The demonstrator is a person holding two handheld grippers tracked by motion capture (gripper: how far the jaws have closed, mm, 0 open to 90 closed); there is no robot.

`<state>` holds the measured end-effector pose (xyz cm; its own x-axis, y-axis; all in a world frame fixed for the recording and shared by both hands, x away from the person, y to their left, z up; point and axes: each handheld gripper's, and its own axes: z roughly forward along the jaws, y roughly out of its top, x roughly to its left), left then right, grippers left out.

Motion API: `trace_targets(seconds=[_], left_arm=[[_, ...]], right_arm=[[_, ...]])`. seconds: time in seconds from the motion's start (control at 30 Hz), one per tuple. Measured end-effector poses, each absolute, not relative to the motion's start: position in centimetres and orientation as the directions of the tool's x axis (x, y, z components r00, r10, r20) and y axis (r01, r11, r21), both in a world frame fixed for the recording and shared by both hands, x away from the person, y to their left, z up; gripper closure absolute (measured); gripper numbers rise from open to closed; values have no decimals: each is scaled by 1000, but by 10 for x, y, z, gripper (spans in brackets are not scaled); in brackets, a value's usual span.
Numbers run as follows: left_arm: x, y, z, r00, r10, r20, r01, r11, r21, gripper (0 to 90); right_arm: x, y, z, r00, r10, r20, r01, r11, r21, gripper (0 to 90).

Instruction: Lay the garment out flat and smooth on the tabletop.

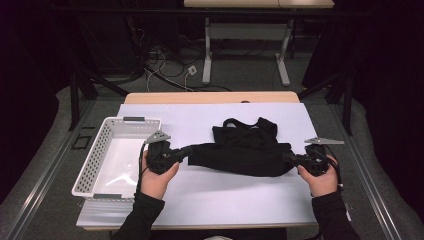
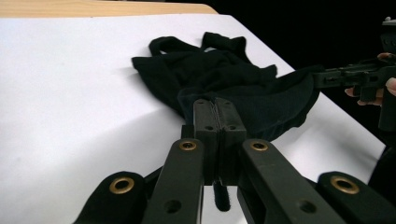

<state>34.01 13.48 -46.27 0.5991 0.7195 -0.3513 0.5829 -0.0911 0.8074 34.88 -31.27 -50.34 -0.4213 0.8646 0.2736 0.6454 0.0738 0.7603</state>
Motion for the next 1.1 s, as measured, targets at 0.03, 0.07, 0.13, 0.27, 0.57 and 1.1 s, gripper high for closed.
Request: trace_targets(seconds=[0.03,0.07,0.13,0.27,0.57,1.1], left_arm=[[341,136,-463,594,725,-349,585,-90,806,896],[341,136,-464,592,727,-348,584,-90,806,897],[341,137,-465,584,735,-344,587,-91,804,896],[341,137,-467,580,741,-339,591,-96,801,896],[342,137,-472,568,752,-336,598,-96,796,896],[342,138,-476,566,753,-336,603,-100,791,896]], right_arm=[[352,-309,-505,-428,864,265,640,83,764,834],[356,-306,-506,-432,864,258,639,91,764,833],[363,-300,-509,-436,862,257,636,94,766,829],[376,-289,-518,-429,866,256,649,98,755,829],[384,-286,-530,-419,864,280,659,78,748,753],[354,-300,-519,-438,844,309,630,43,775,562]])
